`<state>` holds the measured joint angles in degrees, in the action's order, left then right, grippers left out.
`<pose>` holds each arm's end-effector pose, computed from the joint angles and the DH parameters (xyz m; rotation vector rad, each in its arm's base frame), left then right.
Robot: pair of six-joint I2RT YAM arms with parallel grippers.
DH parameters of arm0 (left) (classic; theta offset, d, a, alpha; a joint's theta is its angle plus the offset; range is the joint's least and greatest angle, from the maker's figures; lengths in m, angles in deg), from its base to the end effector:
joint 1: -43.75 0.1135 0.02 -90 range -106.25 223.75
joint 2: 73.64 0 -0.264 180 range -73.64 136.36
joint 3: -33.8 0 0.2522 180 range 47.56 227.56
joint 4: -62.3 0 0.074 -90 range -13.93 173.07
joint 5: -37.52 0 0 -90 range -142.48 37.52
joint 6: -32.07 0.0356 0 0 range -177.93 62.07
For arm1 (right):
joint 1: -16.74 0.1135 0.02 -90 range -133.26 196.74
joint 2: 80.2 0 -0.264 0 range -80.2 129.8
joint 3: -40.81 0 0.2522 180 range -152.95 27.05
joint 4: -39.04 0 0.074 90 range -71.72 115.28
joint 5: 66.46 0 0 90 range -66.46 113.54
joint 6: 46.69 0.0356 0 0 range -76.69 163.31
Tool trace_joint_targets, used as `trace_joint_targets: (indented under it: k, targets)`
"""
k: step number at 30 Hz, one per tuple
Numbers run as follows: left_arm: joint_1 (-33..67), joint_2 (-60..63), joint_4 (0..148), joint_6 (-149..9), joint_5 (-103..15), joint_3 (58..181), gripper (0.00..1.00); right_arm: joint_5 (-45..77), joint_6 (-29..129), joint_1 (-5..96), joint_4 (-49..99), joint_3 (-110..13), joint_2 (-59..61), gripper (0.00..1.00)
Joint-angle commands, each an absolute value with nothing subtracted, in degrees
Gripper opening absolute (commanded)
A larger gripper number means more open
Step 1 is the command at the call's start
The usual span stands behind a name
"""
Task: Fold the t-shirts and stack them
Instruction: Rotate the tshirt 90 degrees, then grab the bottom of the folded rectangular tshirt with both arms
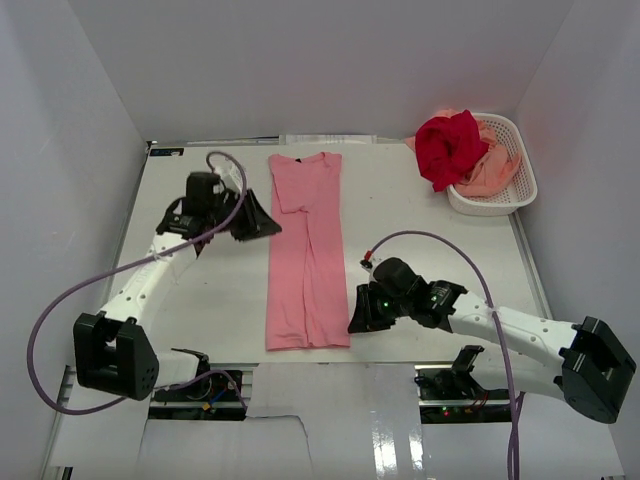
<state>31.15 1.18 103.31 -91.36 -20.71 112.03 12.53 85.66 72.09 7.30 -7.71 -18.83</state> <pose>0.2743 -0.0805 0.3197 -0.0989 2.3170 -1.0434 0.1178 0.1824 0.2126 -0.3964 2.5576 0.9788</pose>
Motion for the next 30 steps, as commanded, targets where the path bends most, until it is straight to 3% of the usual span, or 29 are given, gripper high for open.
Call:
trace_joint_targets:
  k: [1,6,10,23,30]
  targets:
    - [30.7,-2.5,109.3,-92.3,-22.2,96.8,0.38,8.1,90.0,70.4,12.1,-3.0,-20.8,0.29]
    - [30.3,-12.1,111.2,-97.1,-23.1,86.3,0.39,4.1,93.2,68.5,19.1,2.7,-19.9,0.48]
    - [30.2,-13.7,111.2,-98.3,-24.0,82.3,0.39,-0.2,96.7,68.2,28.8,7.0,-16.0,0.51]
    - [30.2,-17.0,111.3,-101.4,-20.3,76.0,0.42,-4.3,97.2,66.5,35.7,7.1,-7.9,0.62]
    - [30.2,-21.6,114.5,-102.1,-21.7,74.9,0.61,-5.8,100.6,65.0,43.3,10.7,-6.5,0.62]
